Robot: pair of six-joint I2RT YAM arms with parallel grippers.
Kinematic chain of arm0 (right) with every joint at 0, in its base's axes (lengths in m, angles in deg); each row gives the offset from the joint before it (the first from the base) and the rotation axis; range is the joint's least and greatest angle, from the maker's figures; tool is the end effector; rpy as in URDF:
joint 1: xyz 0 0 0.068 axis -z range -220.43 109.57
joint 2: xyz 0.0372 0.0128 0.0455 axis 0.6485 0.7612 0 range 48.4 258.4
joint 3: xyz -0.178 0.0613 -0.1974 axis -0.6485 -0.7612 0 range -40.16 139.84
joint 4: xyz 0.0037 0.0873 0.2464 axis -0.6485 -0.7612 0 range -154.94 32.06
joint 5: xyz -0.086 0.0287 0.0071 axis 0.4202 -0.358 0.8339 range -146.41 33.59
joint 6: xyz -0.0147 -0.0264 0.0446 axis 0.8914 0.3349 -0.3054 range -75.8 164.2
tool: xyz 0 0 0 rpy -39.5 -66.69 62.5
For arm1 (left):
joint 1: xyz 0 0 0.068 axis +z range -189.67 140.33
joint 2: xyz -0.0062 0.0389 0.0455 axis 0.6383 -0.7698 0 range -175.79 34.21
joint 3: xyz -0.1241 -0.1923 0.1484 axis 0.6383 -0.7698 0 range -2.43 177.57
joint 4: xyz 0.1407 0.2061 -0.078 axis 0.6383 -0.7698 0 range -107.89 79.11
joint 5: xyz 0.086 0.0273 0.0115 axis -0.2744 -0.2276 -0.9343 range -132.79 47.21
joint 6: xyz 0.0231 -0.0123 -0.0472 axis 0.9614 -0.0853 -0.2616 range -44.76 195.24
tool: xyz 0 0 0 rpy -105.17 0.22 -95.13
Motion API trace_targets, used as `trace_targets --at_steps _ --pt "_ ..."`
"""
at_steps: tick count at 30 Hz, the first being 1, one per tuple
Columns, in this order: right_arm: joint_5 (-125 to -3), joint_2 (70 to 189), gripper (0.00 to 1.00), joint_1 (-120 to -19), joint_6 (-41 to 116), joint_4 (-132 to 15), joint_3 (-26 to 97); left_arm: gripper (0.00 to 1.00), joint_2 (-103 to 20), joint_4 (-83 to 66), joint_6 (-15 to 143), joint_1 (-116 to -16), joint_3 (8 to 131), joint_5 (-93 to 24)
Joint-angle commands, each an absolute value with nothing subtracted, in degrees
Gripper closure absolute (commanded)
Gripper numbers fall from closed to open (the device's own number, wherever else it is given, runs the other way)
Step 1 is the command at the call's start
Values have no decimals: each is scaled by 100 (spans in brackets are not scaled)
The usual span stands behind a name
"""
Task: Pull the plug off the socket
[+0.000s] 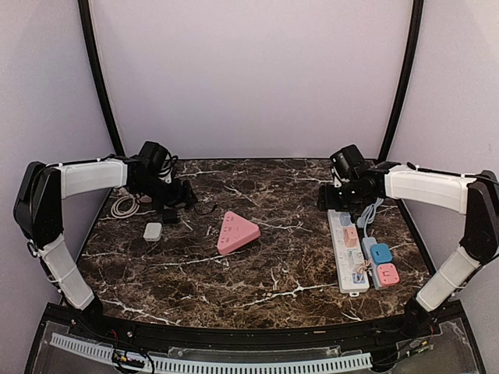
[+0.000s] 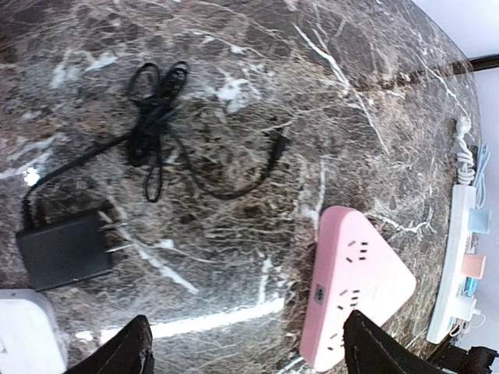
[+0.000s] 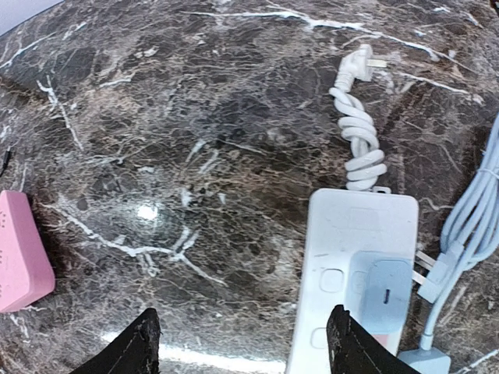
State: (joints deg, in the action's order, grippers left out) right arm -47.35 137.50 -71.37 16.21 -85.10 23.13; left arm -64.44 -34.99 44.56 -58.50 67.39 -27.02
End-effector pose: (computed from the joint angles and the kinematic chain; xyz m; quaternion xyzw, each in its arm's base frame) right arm 0.2844 0.1640 0.2376 0.0007 0.9456 0.0905 0.3124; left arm 0.3457 -0.1281 0.2225 -0.0535 0.9387 -0.2500 0.2315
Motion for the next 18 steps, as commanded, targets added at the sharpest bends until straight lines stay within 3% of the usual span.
trace_targets --at_steps 1,11,18 --pt "-3830 13676 30 -6960 1740 -8977 2264 16 -6292 -3543 4133 -6350 6998 -2691" --pt "-3969 14053 31 -6534 2032 -8825 2179 18 -6797 -3506 3799 -7891 7539 -2440" --pt "-4154 14431 37 -6367 2343 -8529 2256 24 -6891 -3642 3691 -8552 7343 -2512"
